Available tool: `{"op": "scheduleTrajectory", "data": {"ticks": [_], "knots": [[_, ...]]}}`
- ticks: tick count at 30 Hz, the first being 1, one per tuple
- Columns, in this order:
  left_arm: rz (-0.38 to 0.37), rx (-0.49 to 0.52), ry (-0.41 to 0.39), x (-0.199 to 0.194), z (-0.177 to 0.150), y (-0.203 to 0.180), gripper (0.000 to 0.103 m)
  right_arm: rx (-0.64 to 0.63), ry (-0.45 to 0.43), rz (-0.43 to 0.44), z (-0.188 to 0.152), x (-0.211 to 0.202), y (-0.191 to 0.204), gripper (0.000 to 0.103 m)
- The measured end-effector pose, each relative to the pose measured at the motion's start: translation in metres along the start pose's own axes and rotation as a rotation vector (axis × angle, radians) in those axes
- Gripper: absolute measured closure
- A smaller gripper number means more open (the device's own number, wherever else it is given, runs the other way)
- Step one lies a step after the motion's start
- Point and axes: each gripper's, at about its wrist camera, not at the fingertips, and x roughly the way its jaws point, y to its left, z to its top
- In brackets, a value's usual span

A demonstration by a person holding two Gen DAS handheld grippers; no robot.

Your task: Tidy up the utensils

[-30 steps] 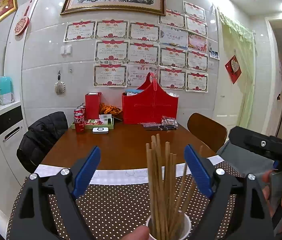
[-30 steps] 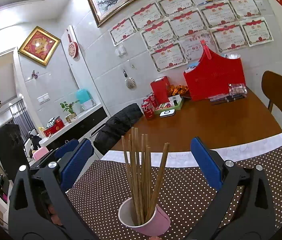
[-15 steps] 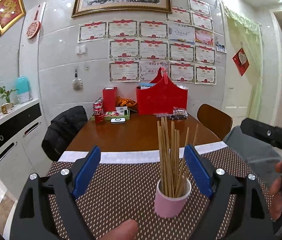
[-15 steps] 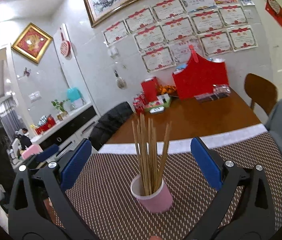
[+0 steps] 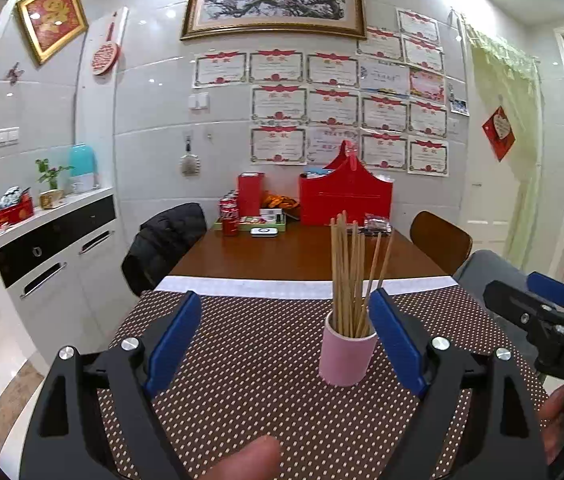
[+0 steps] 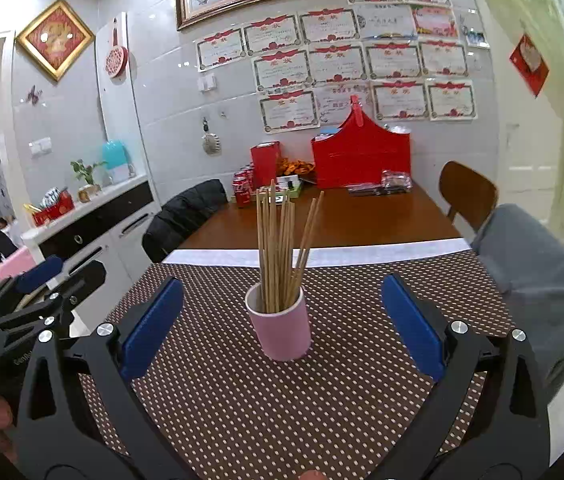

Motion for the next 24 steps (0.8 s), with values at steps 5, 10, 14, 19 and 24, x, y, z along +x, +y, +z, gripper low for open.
{"op": "scheduleTrajectory", "data": {"ticks": [5, 10, 14, 19, 24], "knots": [[0.021, -0.006, -0.008, -0.018, -0.007, 0.005, 0.019, -0.027, -0.024, -0.041, -0.010, -0.018, 0.011, 0.006], [0.039, 0.006, -0.025, -0.035, -0.011, 0.007, 0.017, -0.051, -0.042, -0.067, -0.015, -0.028, 0.023, 0.006], [0.047, 0.014, -0.037, -0.046, -0.014, 0.007, 0.017, -0.070, -0.057, -0.075, -0.017, -0.035, 0.031, 0.006], [0.054, 0.006, -0.040, -0.049, -0.016, 0.010, 0.016, -0.062, -0.067, -0.087, -0.018, -0.038, 0.032, 0.006], [0.055, 0.000, -0.039, -0.050, -0.018, 0.012, 0.016, -0.060, -0.063, -0.092, -0.019, -0.037, 0.033, 0.006]]}}
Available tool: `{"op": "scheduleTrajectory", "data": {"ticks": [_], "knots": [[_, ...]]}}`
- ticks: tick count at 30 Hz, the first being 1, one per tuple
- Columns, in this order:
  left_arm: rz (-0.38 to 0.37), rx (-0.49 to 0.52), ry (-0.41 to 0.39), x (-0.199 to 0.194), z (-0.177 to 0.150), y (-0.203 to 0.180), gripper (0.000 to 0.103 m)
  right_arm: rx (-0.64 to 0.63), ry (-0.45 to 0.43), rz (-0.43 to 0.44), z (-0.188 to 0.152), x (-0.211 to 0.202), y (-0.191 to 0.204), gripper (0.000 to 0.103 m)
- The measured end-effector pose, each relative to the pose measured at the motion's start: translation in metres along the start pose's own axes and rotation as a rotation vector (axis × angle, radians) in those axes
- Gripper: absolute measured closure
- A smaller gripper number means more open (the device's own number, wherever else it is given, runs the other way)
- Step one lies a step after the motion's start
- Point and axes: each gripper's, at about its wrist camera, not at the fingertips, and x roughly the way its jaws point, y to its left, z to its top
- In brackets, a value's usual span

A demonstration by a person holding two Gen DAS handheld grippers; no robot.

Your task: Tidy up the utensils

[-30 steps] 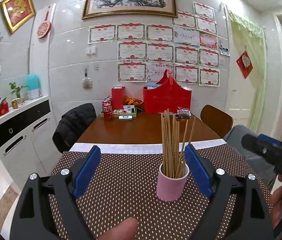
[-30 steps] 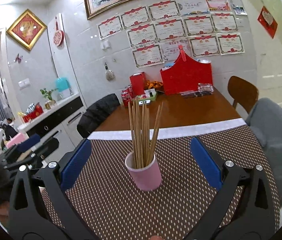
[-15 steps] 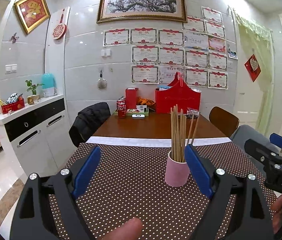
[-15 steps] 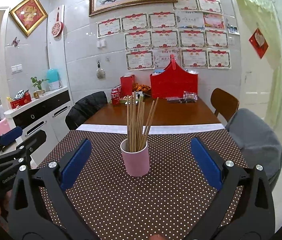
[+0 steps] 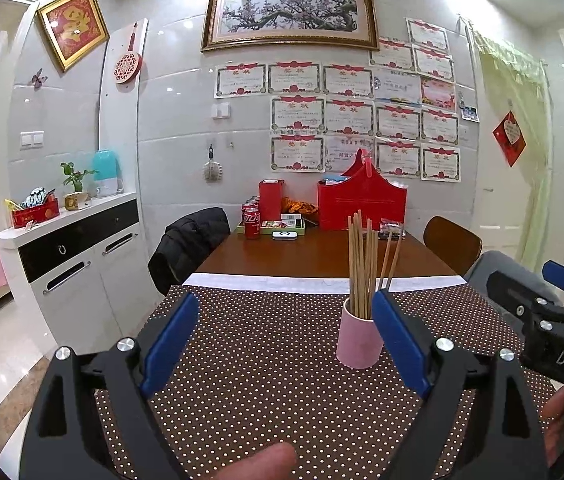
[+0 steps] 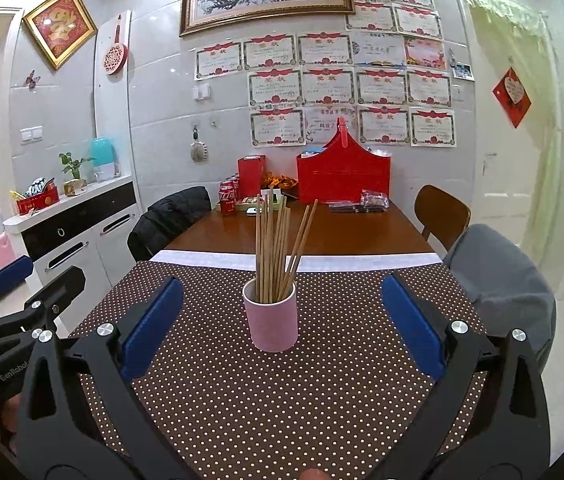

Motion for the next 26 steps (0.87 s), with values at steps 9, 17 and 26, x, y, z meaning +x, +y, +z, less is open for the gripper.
{"op": "scheduleTrajectory", "data": {"ticks": [9, 17, 26], "knots": [[-0.008, -0.002, -0.006, -0.0019, -0.0008, -0.0007, 0.016, -0.001, -0.002, 0.002, -0.0011, -0.0005, 0.0004, 0.006], [-0.022, -0.006, -0.011, -0.0029, -0.0022, -0.0018, 0.016, -0.001, -0.001, 0.004, -0.0017, -0.0005, 0.0011, 0.006], [0.013, 0.000, -0.007, -0.0021, -0.0023, -0.0008, 0.016, -0.002, 0.000, 0.011, -0.0045, -0.0021, 0.0035, 0.006]]}}
